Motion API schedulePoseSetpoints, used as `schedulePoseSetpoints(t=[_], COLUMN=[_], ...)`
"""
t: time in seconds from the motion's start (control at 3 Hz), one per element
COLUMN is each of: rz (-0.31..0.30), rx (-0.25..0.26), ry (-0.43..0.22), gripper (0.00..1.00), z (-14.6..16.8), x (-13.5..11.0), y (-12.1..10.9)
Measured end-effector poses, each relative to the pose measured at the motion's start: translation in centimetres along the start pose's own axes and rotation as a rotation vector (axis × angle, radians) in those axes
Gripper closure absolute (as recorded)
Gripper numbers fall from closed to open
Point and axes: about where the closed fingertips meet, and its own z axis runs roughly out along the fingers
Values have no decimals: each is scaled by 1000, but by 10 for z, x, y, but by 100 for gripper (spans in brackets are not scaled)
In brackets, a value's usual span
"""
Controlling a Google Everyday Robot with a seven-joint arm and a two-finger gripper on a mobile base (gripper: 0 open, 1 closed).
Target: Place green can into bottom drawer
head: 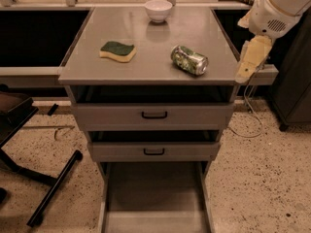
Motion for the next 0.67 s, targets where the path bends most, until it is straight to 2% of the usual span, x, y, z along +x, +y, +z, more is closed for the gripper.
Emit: schedulePoseSetpoints(t=[0.33, 0.67], rz=[-33, -17], rx=[64, 134], ry=[-54, -117], gripper=[0, 0], z=[23, 39], x=[-25, -47], y=[-29, -59])
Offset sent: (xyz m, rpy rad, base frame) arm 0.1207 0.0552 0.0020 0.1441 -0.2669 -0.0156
